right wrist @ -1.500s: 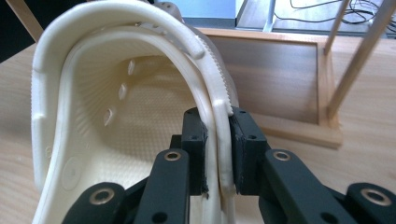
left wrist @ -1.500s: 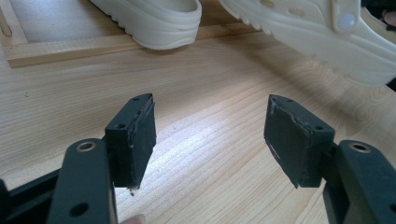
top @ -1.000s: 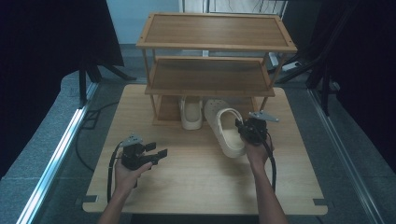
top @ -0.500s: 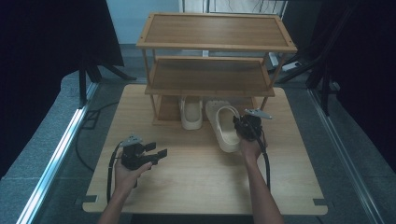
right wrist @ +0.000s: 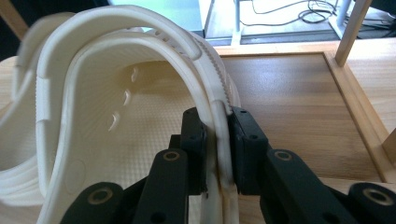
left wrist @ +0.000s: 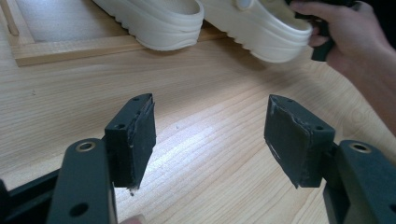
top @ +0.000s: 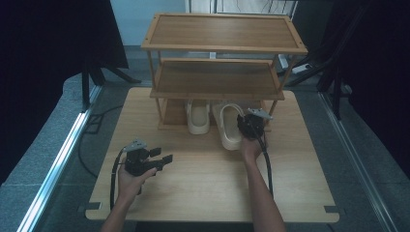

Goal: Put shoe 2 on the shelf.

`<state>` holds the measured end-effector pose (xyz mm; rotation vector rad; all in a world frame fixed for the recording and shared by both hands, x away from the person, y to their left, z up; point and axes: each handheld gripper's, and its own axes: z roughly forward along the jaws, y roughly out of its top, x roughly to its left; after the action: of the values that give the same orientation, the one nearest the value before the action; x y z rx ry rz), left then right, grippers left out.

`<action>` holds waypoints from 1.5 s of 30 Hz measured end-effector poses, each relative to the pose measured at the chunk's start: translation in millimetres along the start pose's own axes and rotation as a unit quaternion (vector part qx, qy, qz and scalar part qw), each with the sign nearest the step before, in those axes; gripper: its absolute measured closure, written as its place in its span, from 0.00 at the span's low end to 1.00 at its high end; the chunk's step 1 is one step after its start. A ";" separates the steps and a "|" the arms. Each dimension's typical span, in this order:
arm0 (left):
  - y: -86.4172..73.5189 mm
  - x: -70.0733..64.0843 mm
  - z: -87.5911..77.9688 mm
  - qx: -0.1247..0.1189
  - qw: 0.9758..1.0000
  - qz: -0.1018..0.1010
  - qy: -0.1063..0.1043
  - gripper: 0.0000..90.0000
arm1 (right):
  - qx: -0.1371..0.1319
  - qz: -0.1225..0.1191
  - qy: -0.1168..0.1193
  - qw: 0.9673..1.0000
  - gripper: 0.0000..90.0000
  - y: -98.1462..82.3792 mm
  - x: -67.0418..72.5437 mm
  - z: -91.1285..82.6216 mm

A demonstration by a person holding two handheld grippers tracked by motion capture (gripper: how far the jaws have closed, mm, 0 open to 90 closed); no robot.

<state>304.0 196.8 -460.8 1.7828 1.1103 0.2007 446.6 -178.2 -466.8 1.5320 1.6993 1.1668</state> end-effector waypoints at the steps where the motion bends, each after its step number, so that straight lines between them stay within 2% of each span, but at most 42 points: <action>1: -0.1 0.0 0.3 0.001 1.000 0.000 -0.001 0.38 | 0.001 0.002 -0.003 1.000 0.85 -0.8 0.5 3.3; 10: -1.3 1.8 1.7 0.003 1.000 -0.002 -0.001 0.38 | 0.011 0.002 -0.006 1.000 0.84 -7.4 7.4 21.3; 15: -1.9 0.6 3.2 0.005 1.000 -0.002 0.000 0.38 | 0.003 0.009 0.011 1.000 0.71 -9.8 4.3 17.4; 17: -1.9 0.0 3.7 0.006 1.000 0.002 -0.001 0.38 | 0.001 0.008 0.015 1.000 0.70 -9.4 3.7 15.9; 20: -1.8 -2.3 4.5 0.008 1.000 0.004 -0.002 0.38 | 0.004 0.001 0.023 1.000 0.67 -8.2 1.1 9.1; 21: -1.8 -2.8 4.7 0.008 1.000 0.005 -0.002 0.38 | 0.006 -0.004 0.033 0.999 0.65 -7.1 -0.2 2.7; 22: -1.8 -2.9 5.1 0.009 1.000 0.005 -0.003 0.38 | 0.000 -0.003 0.039 0.999 0.65 -6.9 -0.7 -1.8; 24: -2.0 -2.9 5.8 0.010 1.000 0.005 -0.002 0.38 | -0.010 -0.015 0.034 0.999 0.65 -5.3 -0.7 -12.1; 30: -2.5 -4.2 7.5 0.012 1.000 0.009 0.000 0.38 | 0.009 -0.027 0.068 0.997 0.67 -3.3 -1.9 -37.4; 32: -2.5 -4.4 7.6 0.012 1.000 0.010 0.000 0.38 | 0.012 -0.033 0.074 0.997 0.68 -3.5 -1.9 -41.7; 35: -2.5 -5.9 7.1 0.012 1.000 0.009 0.000 0.38 | 0.016 -0.053 0.094 0.994 0.73 -7.9 -3.0 -60.9; 36: -2.5 -5.9 7.1 0.012 1.000 0.009 0.000 0.38 | 0.016 -0.053 0.094 0.994 0.73 -7.9 -3.0 -60.9; 37: -2.2 -5.9 6.7 0.011 1.000 0.010 -0.001 0.38 | 0.023 -0.061 0.108 0.992 0.79 -12.3 -4.7 -68.4; 38: -2.2 -5.9 6.7 0.011 1.000 0.010 -0.001 0.38 | 0.023 -0.061 0.108 0.992 0.79 -12.3 -4.7 -68.4; 39: -2.2 -5.4 6.7 0.011 1.000 0.010 0.000 0.38 | 0.032 -0.079 0.110 0.990 0.90 -18.3 -6.4 -74.4; 40: -2.3 -5.2 6.8 0.012 1.000 0.009 0.000 0.38 | 0.034 -0.083 0.111 0.990 0.94 -20.7 -7.1 -76.2; 42: -2.4 -4.8 6.7 0.011 1.000 0.010 -0.001 0.38 | 0.039 -0.084 0.120 0.988 0.99 -27.2 -9.5 -81.2; 45: -2.3 -5.2 6.0 0.010 1.000 0.007 -0.001 0.38 | 0.049 -0.097 0.128 0.986 1.00 -35.7 -10.1 -87.6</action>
<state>303.1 189.2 -463.9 1.8085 1.1034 0.1973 356.2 -206.9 -459.2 1.2797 2.0526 1.2340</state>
